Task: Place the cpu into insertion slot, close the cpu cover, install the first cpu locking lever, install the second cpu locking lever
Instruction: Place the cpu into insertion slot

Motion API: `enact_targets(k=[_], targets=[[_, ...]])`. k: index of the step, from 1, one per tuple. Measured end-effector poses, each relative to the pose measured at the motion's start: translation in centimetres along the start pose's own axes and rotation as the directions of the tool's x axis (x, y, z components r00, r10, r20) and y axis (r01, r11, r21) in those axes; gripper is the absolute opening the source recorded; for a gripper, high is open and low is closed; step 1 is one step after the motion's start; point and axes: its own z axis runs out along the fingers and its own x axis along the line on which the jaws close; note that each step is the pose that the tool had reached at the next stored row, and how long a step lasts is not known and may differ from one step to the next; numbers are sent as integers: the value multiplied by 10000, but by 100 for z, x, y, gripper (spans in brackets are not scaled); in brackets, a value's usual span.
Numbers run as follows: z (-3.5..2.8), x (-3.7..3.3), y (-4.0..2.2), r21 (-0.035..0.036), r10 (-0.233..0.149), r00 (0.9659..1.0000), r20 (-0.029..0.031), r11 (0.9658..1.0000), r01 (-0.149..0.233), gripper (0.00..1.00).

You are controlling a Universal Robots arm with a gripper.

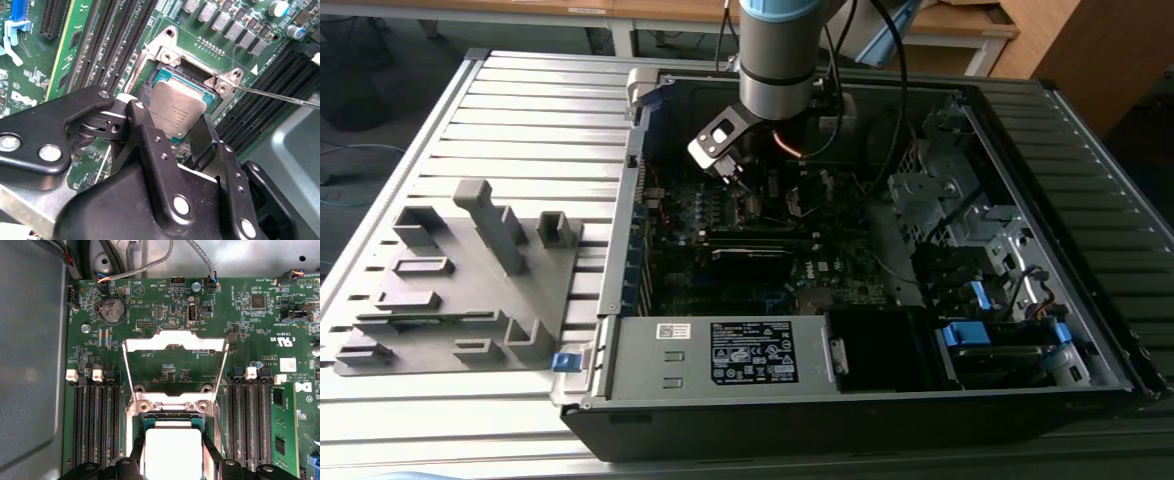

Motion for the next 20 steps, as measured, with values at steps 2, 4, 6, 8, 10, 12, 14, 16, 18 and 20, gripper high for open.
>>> enact_targets(k=[2,4,6,8,10,12,14,16,18,20], targets=[[2,0,4,0,-1,10000,-2,10000,1,54],[2,0,4,0,0,10000,-3,10000,0,54],[4,0,4,-1,1,10000,-5,10000,-1,54],[14,0,4,1,1,10000,-4,10000,-1,54],[21,-2,2,6,0,10000,3,10000,0,54],[23,-1,3,3,0,10000,1,10000,0,54],[25,-1,3,0,1,10000,-4,10000,-1,54],[25,-1,3,0,1,10000,-4,10000,-1,54],[25,-1,3,0,0,10000,-4,10000,0,54],[25,-1,3,0,0,10000,-4,10000,0,54]])
